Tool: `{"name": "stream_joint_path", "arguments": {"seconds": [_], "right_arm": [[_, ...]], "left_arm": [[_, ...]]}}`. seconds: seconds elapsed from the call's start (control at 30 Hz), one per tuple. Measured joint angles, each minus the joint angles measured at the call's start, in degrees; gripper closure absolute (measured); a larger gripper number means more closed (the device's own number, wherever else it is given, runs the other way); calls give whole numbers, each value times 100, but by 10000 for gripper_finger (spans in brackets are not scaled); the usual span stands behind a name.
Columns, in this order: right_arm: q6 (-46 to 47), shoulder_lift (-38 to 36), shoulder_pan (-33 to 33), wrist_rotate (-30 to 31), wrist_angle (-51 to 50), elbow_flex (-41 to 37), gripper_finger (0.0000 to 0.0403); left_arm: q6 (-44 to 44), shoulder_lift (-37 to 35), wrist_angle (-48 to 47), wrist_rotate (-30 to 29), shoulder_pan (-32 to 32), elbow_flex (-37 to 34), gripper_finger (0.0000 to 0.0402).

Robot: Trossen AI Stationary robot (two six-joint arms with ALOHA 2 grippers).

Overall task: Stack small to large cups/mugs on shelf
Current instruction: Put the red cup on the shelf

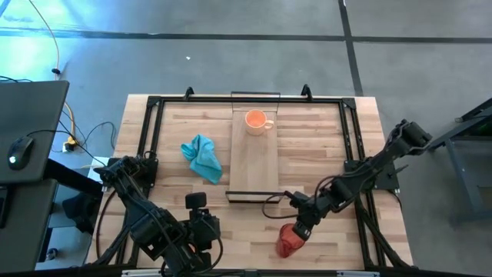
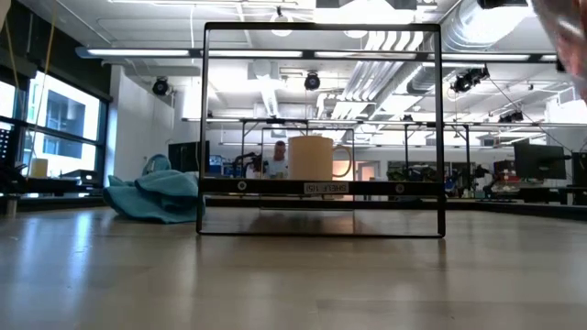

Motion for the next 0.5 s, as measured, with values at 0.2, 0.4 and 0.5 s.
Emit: {"name": "stream_joint_path", "arguments": {"seconds": [0.2, 0.4, 0.5], "right_arm": [[-558, -14, -74, 15, -903, 843, 402], [-936, -14, -236, 305, -2076, 1885, 402], [-1122, -14, -334, 495, -2601, 2429, 403]], "left_arm": [[0, 0, 0, 2, 1, 0, 254], [0, 0, 0, -4, 0, 0, 254], [0, 0, 0, -16, 0, 0, 254]]}}
